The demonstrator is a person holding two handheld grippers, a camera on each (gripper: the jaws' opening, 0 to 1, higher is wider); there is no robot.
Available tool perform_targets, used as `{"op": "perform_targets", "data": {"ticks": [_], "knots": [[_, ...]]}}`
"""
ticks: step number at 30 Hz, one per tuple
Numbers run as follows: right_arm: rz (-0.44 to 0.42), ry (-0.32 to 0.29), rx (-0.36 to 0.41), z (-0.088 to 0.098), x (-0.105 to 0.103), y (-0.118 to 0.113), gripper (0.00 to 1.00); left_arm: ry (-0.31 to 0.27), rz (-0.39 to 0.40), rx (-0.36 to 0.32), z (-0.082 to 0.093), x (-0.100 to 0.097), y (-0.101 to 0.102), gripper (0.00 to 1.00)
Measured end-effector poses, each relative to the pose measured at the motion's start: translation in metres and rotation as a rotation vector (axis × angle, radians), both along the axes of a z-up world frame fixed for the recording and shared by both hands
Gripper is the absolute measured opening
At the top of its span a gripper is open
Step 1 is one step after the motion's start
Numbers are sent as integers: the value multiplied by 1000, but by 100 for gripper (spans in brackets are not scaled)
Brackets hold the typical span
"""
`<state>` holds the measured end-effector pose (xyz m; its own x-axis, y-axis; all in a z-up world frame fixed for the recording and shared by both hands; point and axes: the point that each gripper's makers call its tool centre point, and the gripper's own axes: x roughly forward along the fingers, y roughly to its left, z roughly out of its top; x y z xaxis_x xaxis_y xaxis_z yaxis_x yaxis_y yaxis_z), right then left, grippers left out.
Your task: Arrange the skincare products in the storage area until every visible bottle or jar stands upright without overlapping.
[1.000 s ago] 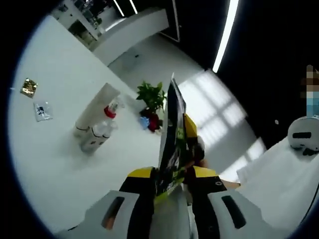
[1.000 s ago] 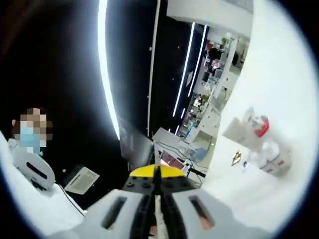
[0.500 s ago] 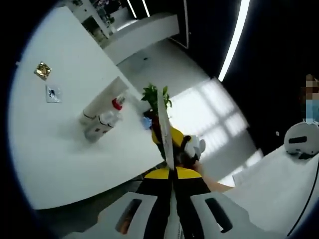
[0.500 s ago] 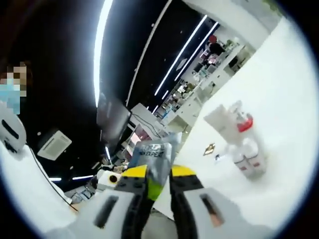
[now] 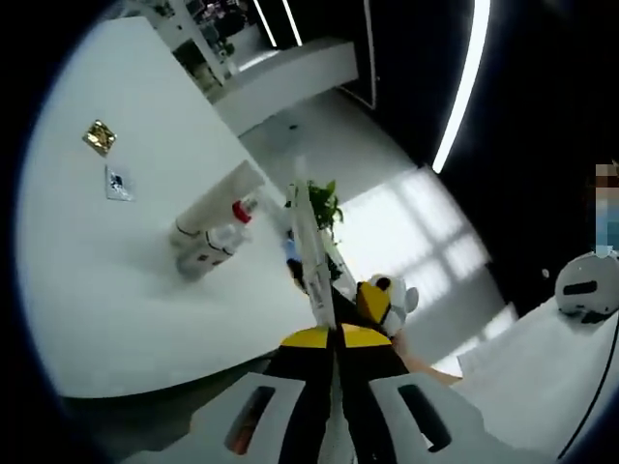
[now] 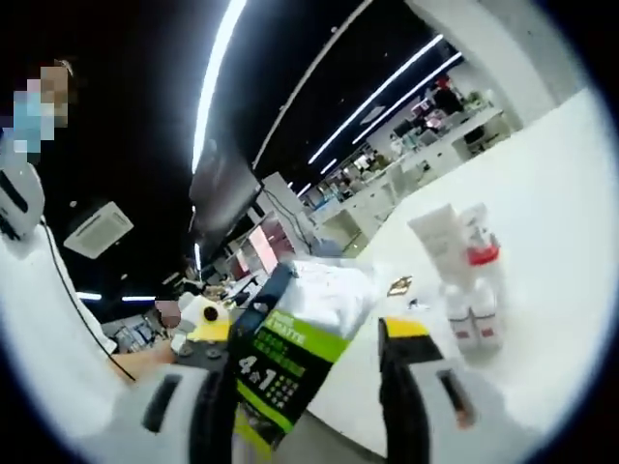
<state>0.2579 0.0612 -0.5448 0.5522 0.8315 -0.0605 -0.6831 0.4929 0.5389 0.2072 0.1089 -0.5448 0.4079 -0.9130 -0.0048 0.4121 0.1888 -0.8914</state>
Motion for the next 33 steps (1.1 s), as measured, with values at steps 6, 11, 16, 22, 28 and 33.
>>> {"op": "perform_targets", "data": {"ticks": [6,11,16,22,28,33], "knots": [[-5,-6,-85,-12,-4,-7,77,47,41,26,-15,10,3,0],[-18,1,-107,-17,-3,-14,81,67,70,64,-24,19,6,0],[-24,-2,-135,-21,-1,-21,85,93,95,84,-34,26,9,0],[-29,-5,-169,-26,4,-28,87,120,119,101,-44,33,13,0],[-40,0,-184,-29,10,-35,88,163,128,151,-65,43,13,0],[-64,-2,-196,-31,15,-44,90,216,133,184,-86,52,12,0]]}}
